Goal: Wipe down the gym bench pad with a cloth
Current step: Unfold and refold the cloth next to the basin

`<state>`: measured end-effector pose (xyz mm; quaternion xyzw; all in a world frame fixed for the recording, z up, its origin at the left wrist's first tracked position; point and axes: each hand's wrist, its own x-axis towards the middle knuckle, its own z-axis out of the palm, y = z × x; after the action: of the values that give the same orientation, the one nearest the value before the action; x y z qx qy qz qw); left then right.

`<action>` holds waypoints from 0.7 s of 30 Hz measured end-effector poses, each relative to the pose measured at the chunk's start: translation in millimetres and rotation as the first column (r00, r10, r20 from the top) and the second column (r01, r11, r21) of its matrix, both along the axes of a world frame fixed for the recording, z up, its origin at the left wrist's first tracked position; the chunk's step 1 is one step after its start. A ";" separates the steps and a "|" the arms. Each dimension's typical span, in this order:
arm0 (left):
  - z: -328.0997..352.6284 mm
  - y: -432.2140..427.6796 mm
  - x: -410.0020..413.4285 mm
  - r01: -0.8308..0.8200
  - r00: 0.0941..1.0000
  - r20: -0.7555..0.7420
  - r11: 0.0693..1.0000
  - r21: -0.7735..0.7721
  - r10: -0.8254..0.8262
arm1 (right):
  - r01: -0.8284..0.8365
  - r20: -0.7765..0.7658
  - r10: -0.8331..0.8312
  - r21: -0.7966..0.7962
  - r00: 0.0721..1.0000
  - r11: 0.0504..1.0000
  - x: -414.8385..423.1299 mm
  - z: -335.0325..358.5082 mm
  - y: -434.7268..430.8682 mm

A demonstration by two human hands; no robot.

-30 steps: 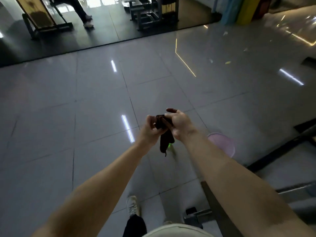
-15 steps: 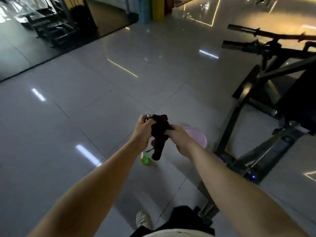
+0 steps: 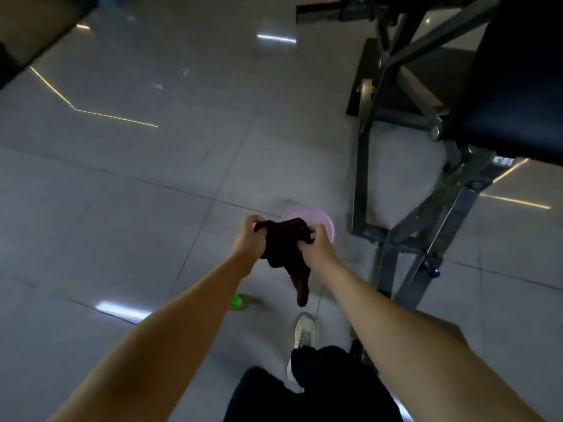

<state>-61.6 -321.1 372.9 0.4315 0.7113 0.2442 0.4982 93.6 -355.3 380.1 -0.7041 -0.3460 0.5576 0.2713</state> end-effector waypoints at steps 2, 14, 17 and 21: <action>-31.7 23.4 11.0 0.040 0.995 0.099 0.994 -0.099 -0.030 | 0.085 0.020 -0.085 -0.011 0.996 0.996 10.1 -34.0 19.5; -374.2 143.7 36.3 0.497 0.847 -0.117 0.851 -0.170 -0.518 | 0.133 0.239 -0.093 -0.160 0.967 0.978 8.1 -350.8 102.6; -442.0 162.8 42.3 0.512 0.816 -0.207 0.841 -0.174 -0.539 | 0.147 0.339 -0.086 -0.160 0.937 0.976 1.9 -424.0 119.9; -497.0 179.2 51.4 0.544 0.793 -0.239 0.828 -0.136 -0.560 | 0.161 0.381 -0.095 -0.145 0.920 0.976 -3.8 -491.1 143.0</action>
<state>-10.2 -141.9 -124.2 0.6340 0.6223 0.0059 0.4591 89.8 -212.3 -111.0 -0.8389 -0.2944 0.4232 0.1746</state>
